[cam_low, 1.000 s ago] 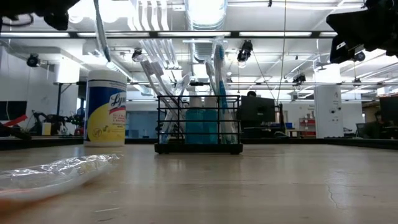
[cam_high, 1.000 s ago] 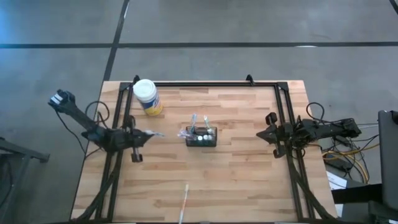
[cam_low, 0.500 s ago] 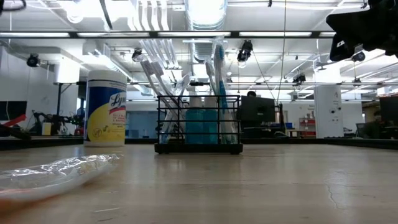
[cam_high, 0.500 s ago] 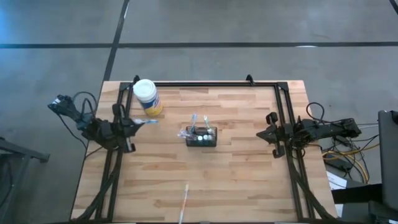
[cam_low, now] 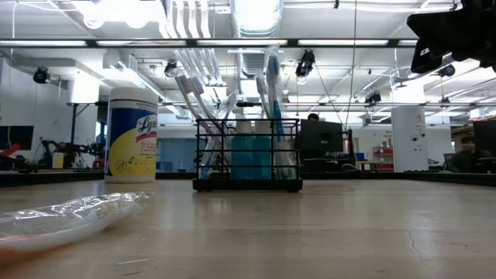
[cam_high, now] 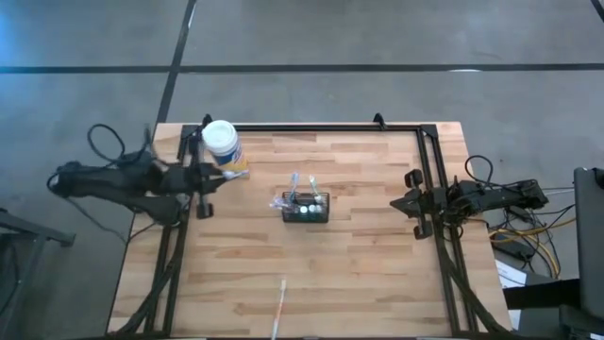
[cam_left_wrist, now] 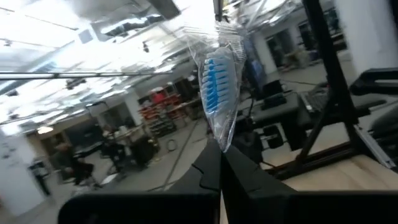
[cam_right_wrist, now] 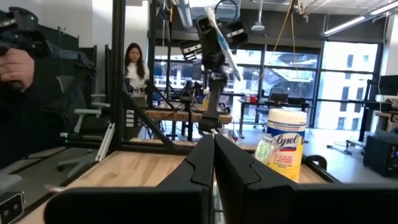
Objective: Pick & Place toothbrushing station
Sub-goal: Put the blue toothbrush into the wire organizer
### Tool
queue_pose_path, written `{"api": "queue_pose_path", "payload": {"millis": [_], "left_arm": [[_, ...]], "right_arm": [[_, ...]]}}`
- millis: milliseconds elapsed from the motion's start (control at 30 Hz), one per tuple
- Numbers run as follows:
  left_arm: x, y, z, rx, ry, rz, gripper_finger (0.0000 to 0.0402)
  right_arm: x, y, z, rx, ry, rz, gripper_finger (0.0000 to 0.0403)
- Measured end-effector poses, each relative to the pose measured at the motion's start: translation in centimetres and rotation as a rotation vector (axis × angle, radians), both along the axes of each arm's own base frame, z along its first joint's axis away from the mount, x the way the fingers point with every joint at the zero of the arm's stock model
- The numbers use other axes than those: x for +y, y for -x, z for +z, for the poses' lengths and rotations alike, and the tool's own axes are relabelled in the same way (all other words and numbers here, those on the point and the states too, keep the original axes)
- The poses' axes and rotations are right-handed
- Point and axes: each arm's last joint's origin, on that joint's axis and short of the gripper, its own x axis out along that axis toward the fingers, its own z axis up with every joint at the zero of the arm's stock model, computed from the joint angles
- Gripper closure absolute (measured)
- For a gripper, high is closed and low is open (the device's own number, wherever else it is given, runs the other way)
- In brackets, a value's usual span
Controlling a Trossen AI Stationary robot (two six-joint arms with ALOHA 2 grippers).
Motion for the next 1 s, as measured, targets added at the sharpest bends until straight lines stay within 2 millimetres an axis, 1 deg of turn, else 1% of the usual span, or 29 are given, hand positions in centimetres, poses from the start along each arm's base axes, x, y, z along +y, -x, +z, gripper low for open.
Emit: {"api": "queue_pose_path", "payload": {"millis": [67, 133, 233, 267, 300, 367, 400, 467, 567, 667, 800, 833, 900, 1000], "left_arm": [[1.4, -1.3, -0.3, -0.016, 0.012, -0.031, 0.0401], [3.0, -2.5, -1.2, -0.014, 0.03, -0.059, 0.0401], [5.7, -3.7, -3.1, -0.053, 0.073, -0.134, 0.0401], [6.6, -4.0, -4.4, -0.039, 0.11, -0.162, 0.0401], [7.4, -4.2, -5.2, -0.045, 0.143, -0.189, 0.0401], [8.5, -4.0, -5.7, -0.115, 0.165, -0.214, 0.0401], [8.9, -4.0, -6.3, -0.121, 0.189, -0.221, 0.0401], [9.5, -4.2, -7.3, -0.119, 0.229, -0.247, 0.0401], [9.7, -4.8, -8.5, -0.086, 0.287, -0.283, 0.0401], [10.1, -5.3, -8.5, -0.1, 0.32, -0.272, 0.0401], [10.7, -6.4, -9.8, -0.051, 0.439, -0.234, 0.0402], [10.8, -6.6, -9.8, -0.05, 0.46, -0.239, 0.0402], [11.0, -7.0, -10.0, -0.049, 0.483, -0.245, 0.0402], [11.2, -7.5, -11.1, 0.001, 0.519, -0.239, 0.0402]], "right_arm": [[0.0, 0.0, 0.0, 0.002, -0.007, 0.002, 0.0394], [0.0, 0.0, 0.0, 0.002, -0.007, 0.002, 0.0394], [0.0, 0.0, 0.0, -0.004, -0.004, 0.001, 0.0394], [0.0, 0.0, 0.1, -0.01, -0.005, 0.001, 0.0394], [0.0, 0.0, 0.1, -0.013, -0.005, 0.001, 0.0394], [0.0, 0.0, 0.2, -0.016, -0.006, 0.001, 0.0394], [0.0, 0.0, 0.1, -0.015, -0.007, 0.001, 0.0394], [0.0, 0.0, 0.1, -0.014, -0.007, 0.001, 0.0394], [0.0, 0.0, 0.1, -0.013, -0.008, 0.001, 0.0394], [0.0, 0.0, 0.1, -0.013, -0.009, 0.001, 0.0394], [0.0, 0.0, 0.1, -0.012, -0.009, 0.001, 0.0394], [0.0, 0.0, 0.1, -0.012, -0.009, 0.001, 0.0394], [0.0, 0.0, 0.1, -0.012, -0.009, 0.001, 0.0394], [0.0, 0.0, 0.1, -0.011, -0.008, 0.001, 0.0394]]}}
